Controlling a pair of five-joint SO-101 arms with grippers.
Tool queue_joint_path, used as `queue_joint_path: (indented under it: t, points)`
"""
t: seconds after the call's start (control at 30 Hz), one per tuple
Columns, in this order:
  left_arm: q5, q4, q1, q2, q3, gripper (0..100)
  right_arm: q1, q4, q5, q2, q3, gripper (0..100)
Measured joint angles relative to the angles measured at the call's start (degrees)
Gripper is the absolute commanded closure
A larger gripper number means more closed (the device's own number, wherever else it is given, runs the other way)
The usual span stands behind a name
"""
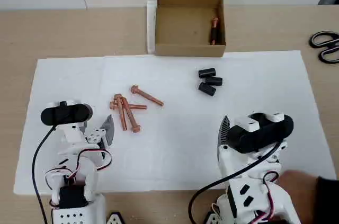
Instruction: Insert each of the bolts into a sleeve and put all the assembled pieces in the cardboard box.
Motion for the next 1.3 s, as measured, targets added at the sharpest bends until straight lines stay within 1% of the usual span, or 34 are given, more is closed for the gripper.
queue_joint_path:
  t: [1.3]
  points:
    - [0.0, 0.0, 0.0, 0.0, 0.0, 76, 0.0, 0.0, 0.0, 0.0, 0.7, 78.4]
